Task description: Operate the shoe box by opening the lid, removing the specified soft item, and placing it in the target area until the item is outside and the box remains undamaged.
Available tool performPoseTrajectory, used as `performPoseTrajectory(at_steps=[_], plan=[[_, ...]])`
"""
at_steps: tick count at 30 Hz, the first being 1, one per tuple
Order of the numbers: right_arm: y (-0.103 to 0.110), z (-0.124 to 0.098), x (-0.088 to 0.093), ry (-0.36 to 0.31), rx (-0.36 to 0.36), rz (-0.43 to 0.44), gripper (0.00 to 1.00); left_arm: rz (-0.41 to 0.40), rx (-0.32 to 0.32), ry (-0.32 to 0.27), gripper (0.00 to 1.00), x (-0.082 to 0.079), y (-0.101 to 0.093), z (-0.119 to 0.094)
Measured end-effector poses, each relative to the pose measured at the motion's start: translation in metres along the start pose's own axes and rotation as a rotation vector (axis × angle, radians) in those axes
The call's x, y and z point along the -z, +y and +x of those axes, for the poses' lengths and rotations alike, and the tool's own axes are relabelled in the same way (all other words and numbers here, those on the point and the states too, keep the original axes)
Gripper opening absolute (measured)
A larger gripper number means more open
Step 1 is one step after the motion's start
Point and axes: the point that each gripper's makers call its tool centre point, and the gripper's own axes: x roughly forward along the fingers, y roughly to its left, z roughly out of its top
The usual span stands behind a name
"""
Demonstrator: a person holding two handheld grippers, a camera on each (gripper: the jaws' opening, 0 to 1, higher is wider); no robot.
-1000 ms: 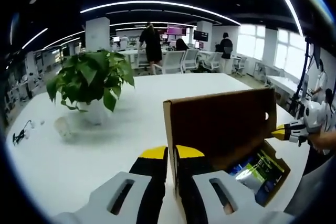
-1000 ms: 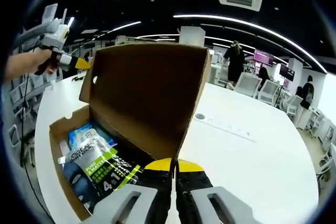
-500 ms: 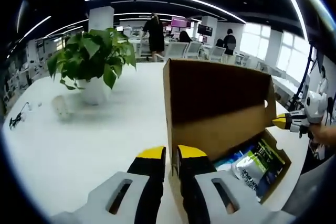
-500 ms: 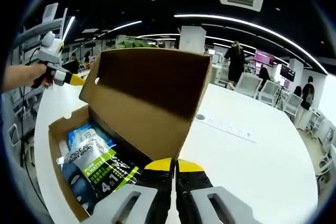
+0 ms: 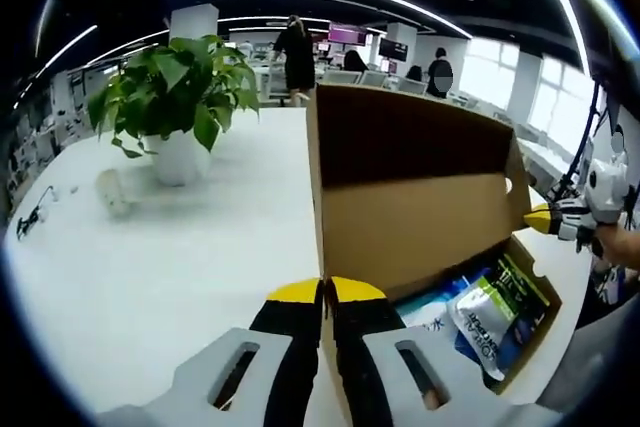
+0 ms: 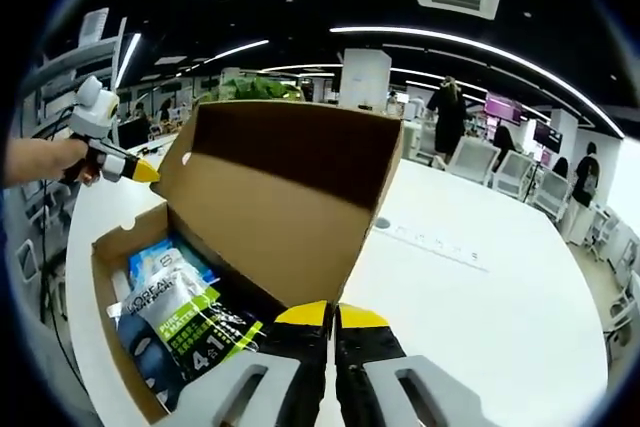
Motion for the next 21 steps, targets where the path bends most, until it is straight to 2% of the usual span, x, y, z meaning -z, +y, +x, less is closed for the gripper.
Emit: performPoseTrajectory(at_steps=[21], plan=[[-0.0038, 0.0088, -0.0011, 0.02, -0.018, 0.023, 0.0, -0.023, 0.0, 0.011, 0.0, 0.0007, -0.0042, 0.0015]])
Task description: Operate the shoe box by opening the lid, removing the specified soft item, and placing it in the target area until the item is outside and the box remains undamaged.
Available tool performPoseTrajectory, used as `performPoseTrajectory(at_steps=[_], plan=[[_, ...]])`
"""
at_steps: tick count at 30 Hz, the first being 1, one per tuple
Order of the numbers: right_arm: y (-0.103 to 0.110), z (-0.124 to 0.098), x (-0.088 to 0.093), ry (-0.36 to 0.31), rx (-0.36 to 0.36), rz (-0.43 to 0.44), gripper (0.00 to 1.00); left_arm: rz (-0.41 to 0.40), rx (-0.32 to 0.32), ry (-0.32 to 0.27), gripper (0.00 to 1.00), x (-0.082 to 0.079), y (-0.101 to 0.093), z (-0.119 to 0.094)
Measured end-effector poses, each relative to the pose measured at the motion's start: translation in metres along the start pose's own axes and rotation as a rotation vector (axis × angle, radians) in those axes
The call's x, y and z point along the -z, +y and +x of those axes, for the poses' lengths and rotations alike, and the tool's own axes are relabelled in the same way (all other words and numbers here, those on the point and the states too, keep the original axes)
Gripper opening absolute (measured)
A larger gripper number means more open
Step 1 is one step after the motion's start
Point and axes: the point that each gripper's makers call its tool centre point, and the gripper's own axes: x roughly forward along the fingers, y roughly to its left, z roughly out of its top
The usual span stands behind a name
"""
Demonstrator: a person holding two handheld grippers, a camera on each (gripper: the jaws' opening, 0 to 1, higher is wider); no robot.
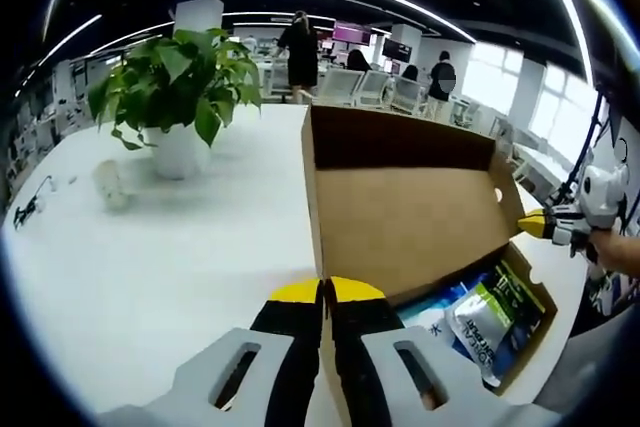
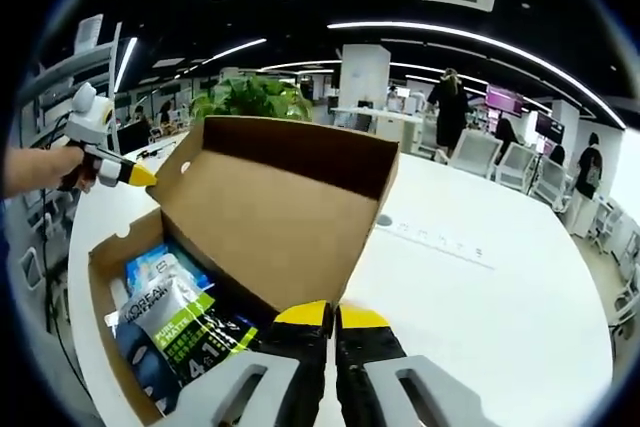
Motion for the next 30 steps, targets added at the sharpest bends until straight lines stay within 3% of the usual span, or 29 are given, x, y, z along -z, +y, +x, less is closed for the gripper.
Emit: performPoseTrajectory(at_steps=[30], plan=[[-0.008, 0.02, 0.001, 0.048, -0.004, -0.016, 0.0, -0.022, -0.008, 0.036, 0.0, -0.003, 0.011, 0.029]])
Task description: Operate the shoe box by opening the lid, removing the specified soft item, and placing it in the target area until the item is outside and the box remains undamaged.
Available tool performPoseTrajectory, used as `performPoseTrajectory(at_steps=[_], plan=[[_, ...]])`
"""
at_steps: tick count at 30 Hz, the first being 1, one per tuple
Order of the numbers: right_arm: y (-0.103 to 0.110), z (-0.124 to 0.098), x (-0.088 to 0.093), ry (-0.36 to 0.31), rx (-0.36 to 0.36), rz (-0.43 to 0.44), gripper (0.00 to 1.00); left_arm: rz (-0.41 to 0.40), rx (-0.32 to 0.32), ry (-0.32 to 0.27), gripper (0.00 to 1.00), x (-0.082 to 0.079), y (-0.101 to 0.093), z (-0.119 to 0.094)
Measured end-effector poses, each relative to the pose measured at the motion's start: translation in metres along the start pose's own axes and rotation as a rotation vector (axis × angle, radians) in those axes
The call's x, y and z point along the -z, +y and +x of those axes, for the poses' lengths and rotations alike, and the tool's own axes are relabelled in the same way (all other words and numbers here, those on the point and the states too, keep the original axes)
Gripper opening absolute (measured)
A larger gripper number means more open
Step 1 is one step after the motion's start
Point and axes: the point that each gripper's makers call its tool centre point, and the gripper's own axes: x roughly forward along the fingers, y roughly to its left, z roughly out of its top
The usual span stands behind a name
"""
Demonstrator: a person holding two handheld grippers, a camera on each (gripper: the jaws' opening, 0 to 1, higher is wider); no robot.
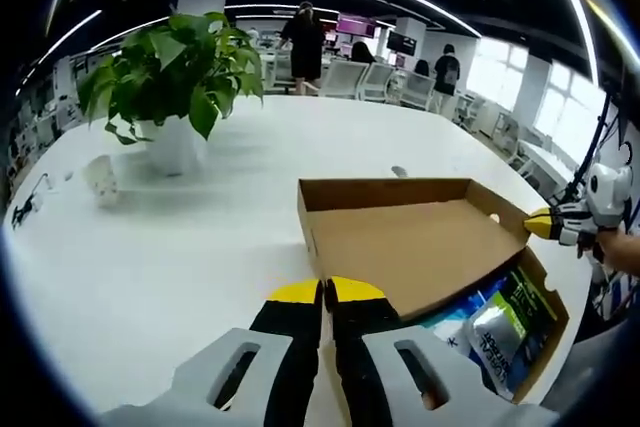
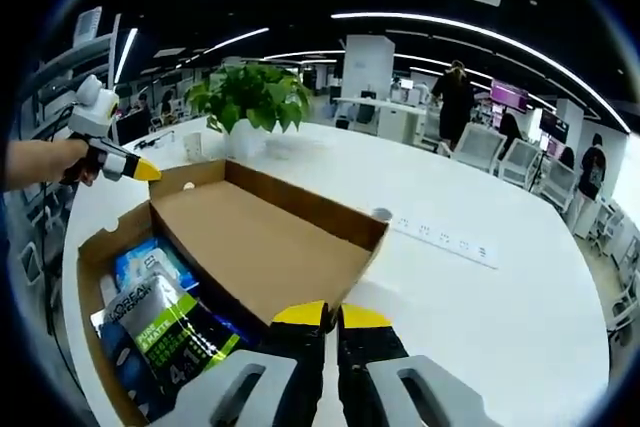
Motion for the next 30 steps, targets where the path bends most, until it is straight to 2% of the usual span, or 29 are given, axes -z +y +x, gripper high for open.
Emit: performPoseTrajectory(at_steps=[18, 30], plan=[[-0.0025, 0.0067, 0.0025, 0.017, 0.006, 0.046, 0.0, -0.034, -0.007, 0.018, 0.0, 0.0015, 0.0048, 0.0088], [-0.0018, 0.0066, 0.0036, 0.022, -0.004, 0.056, 0.02, -0.042, -0.011, 0.016, 0.02, 0.0012, 0.0038, 0.0067]])
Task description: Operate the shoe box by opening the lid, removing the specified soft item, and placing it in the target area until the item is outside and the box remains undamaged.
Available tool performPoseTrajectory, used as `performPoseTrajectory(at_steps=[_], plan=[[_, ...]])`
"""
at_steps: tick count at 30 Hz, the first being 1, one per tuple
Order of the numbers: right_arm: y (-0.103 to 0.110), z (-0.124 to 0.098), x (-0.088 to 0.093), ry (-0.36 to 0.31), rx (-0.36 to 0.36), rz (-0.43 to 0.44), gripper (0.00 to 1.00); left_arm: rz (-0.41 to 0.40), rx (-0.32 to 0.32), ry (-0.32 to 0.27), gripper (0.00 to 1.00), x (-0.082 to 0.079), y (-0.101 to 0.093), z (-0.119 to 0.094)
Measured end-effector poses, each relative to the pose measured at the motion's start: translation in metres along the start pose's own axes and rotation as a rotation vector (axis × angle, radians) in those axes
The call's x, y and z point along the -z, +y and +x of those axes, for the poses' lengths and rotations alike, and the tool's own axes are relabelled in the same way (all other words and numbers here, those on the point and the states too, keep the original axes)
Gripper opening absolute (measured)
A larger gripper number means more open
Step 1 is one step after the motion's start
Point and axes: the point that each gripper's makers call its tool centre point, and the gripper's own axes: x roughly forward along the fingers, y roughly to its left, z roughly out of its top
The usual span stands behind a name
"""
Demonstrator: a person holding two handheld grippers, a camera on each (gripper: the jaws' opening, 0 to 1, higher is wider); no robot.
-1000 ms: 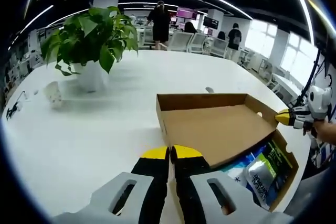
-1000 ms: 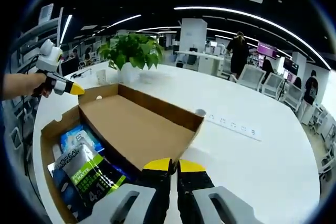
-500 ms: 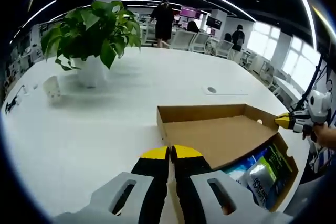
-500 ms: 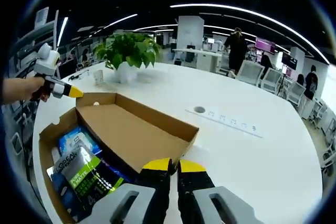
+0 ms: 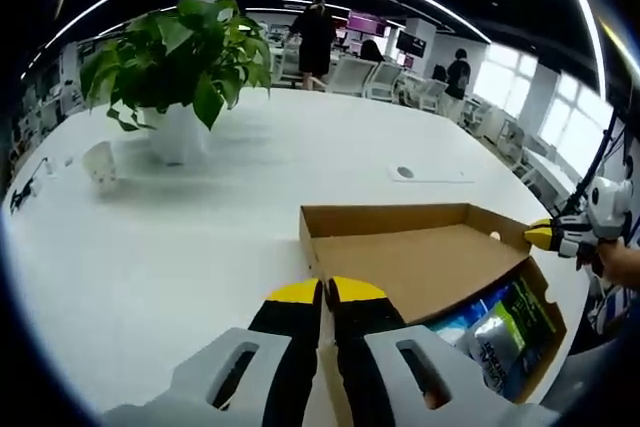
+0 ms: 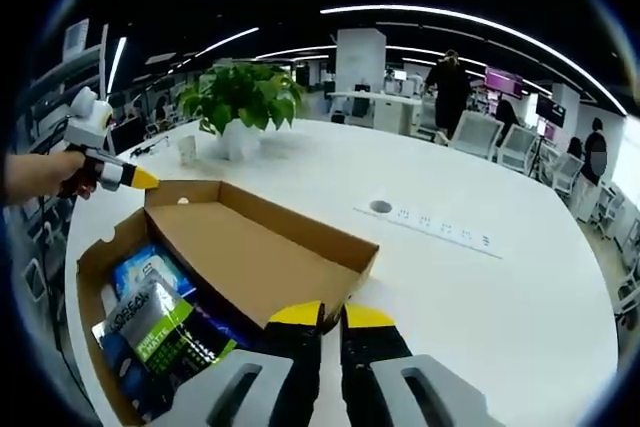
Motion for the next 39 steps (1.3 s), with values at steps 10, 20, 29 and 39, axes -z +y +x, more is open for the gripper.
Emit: performPoseTrajectory(at_steps=[10, 20, 29, 39], plan=[[0.003, -0.006, 0.005, 0.007, -0.015, -0.001, 0.04, 0.042, -0.019, -0.011, 0.05, -0.003, -0.004, -0.008], [0.01, -0.023, 0.013, 0.004, -0.039, -0.002, 0.09, 0.073, -0.013, -0.046, 0.08, -0.011, -0.016, -0.024], [0.017, -0.043, 0.021, 0.012, -0.087, 0.006, 0.16, 0.105, 0.009, -0.038, 0.09, -0.003, -0.033, -0.036], [0.034, -0.063, 0.023, 0.006, -0.147, -0.023, 0.24, 0.098, 0.06, 0.001, 0.13, 0.022, -0.06, -0.047]])
